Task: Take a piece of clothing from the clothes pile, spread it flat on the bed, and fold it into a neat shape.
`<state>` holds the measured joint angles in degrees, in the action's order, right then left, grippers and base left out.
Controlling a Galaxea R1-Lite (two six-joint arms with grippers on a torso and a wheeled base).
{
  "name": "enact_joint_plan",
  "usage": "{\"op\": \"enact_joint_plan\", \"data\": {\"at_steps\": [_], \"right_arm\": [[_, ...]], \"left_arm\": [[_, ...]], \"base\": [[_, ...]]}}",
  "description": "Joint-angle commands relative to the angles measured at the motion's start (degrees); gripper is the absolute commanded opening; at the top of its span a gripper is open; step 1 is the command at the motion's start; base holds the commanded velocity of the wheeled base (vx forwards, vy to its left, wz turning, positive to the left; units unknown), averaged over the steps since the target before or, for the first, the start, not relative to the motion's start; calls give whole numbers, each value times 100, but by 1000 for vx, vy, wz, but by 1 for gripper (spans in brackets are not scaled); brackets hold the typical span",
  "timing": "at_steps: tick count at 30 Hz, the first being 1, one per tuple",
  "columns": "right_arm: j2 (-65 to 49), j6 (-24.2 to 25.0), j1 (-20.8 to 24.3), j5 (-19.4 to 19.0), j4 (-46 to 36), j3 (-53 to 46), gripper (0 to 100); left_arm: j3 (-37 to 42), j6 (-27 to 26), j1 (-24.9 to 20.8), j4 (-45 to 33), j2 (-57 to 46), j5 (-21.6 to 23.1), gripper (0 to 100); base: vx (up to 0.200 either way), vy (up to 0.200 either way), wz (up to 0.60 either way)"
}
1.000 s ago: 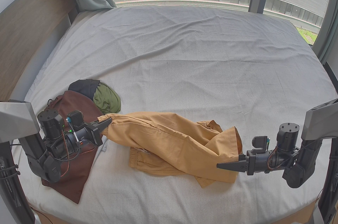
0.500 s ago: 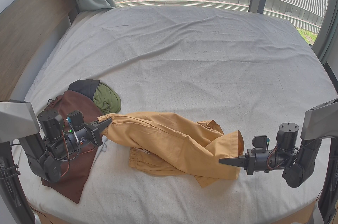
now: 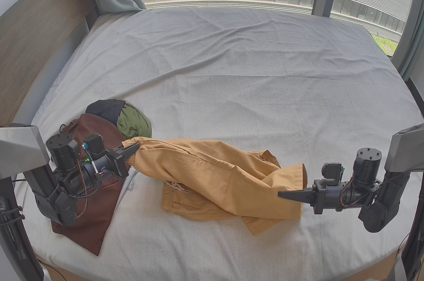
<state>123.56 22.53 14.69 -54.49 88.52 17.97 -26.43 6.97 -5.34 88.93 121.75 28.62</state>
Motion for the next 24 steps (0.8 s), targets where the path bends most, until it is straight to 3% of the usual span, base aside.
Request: {"op": "enact_joint_plan", "data": {"at_steps": [1, 6, 19, 24], "right_arm": [[-518, 24, -10, 0, -10, -4, 0], [-895, 32, -1, 0, -10, -30, 0], [-1405, 261, 8, 316, -10, 5, 0], [-1423, 270, -10, 325, -1, 31, 0]], "left_arm": [[-99, 173, -2, 10, -151, -6, 0], [-143, 524, -37, 10, -406, 3, 0], [-398, 665, -29, 19, -468, 3, 0], [-477, 1104, -29, 10, -863, 12, 0]], "base": [[0, 0, 0], [0, 0, 0], [0, 0, 0], [0, 0, 0]]}}
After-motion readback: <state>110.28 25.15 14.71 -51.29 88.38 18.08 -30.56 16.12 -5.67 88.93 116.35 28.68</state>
